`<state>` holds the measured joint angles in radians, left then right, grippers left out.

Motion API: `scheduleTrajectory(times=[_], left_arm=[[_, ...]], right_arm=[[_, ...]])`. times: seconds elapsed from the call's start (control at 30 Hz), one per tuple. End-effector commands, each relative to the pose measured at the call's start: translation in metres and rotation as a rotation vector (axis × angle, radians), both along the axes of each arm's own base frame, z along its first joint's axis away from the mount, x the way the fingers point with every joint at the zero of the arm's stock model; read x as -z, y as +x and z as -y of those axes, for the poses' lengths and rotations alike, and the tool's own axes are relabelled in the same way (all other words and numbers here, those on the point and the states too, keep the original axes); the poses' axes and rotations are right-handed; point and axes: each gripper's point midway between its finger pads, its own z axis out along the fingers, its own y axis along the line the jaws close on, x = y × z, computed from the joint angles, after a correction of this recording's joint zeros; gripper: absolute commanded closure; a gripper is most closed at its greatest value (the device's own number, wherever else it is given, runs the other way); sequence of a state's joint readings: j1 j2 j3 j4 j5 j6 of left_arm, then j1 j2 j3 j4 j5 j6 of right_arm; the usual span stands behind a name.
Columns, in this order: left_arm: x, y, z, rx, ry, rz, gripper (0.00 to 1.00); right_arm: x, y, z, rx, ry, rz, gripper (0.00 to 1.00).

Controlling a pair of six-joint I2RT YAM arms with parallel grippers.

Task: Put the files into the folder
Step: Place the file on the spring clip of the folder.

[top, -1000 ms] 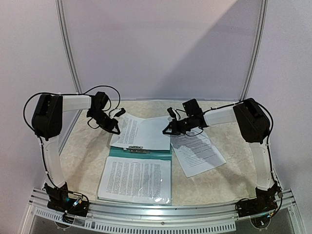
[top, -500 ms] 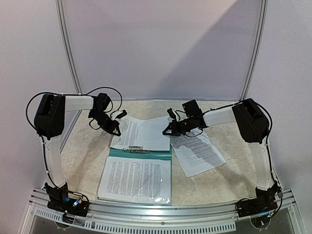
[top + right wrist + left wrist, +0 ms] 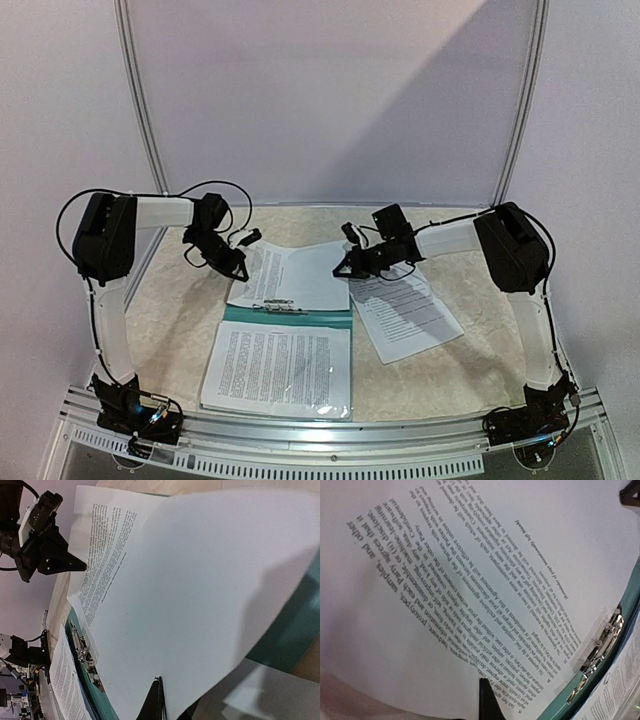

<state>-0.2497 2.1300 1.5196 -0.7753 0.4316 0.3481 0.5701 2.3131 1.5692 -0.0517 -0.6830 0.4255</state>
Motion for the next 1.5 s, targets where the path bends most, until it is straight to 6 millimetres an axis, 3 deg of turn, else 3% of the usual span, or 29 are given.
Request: scheduleTrajectory(times=[0.0, 0.3, 0.47, 0.67, 0.83, 0.97, 1.1, 1.23, 1.3, 1.47], left_arm=[[-0.006, -0.006, 0.005, 0.025, -0.010, 0.009, 1.00], [-0.003, -0.008, 0.003, 0.023, -0.005, -0.002, 0.99], [-0.007, -0.010, 0.003, 0.036, -0.002, 0.003, 0.75], [-0.015, -0.003, -0.008, 0.028, 0.044, 0.047, 0.52], [-0.024, -0.006, -0.013, 0.021, 0.074, 0.063, 0.40], [-0.026, -0.008, -0.019, 0.019, 0.102, 0.062, 0.36], [-0.031, -0.005, -0.026, 0.009, 0.144, 0.091, 0.35], [-0.045, -0.002, -0.031, 0.004, 0.168, 0.131, 0.35], [-0.053, -0.002, -0.034, 0.007, 0.181, 0.157, 0.35], [-0.076, -0.016, -0.038, 0.042, 0.193, 0.199, 0.31]], right_arm=[[0.006, -0.006, 0.004, -0.001, -0.007, -0.010, 0.96], [0.011, -0.010, 0.005, 0.011, -0.005, -0.032, 0.95], [0.008, -0.009, 0.007, 0.012, -0.017, -0.025, 0.88], [-0.002, -0.006, 0.012, 0.017, -0.062, -0.008, 0.65], [-0.009, -0.005, 0.019, 0.036, -0.107, -0.001, 0.42], [-0.014, -0.001, 0.031, 0.066, -0.189, 0.014, 0.21], [-0.026, 0.001, 0.039, 0.086, -0.251, 0.032, 0.11], [-0.032, 0.004, 0.060, 0.137, -0.375, 0.040, 0.10], [-0.037, 0.005, 0.081, 0.193, -0.469, 0.053, 0.10], [-0.050, -0.005, 0.165, 0.405, -0.813, 0.090, 0.06]])
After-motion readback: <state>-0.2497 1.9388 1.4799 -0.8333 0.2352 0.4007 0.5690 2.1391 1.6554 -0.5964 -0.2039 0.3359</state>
